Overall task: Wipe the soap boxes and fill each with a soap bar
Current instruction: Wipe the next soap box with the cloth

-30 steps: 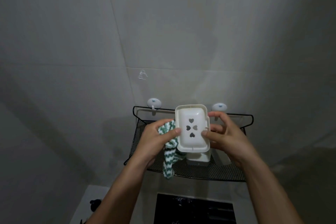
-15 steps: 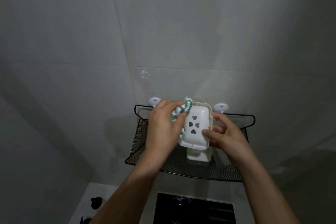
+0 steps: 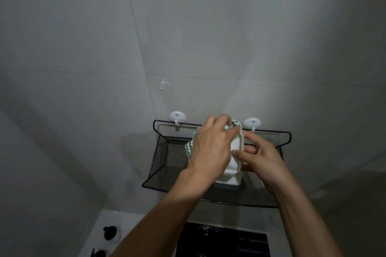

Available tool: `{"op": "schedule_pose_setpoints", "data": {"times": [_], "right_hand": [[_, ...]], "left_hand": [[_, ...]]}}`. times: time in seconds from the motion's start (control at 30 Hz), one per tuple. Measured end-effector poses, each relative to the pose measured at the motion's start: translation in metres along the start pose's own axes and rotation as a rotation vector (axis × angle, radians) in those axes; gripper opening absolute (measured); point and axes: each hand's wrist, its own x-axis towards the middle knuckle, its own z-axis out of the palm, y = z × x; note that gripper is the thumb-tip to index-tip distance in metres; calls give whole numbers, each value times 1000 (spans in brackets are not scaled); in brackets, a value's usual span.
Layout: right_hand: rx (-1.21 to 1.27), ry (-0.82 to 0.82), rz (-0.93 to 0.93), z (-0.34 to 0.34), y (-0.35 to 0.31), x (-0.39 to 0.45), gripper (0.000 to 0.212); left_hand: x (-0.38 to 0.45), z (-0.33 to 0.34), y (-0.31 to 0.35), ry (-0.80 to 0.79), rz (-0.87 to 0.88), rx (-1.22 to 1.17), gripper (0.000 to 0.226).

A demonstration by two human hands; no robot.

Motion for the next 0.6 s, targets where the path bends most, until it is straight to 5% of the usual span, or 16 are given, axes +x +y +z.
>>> {"op": "schedule_pose_setpoints", "data": {"times": [0.2, 0.6], "right_hand": [[70, 64, 12, -4, 3, 1, 50], [186, 113, -44, 2, 1, -1, 51]], "left_hand": [[3, -2, -4, -93, 100, 46, 45], [-4, 4, -5, 107, -238, -21, 29]]}}
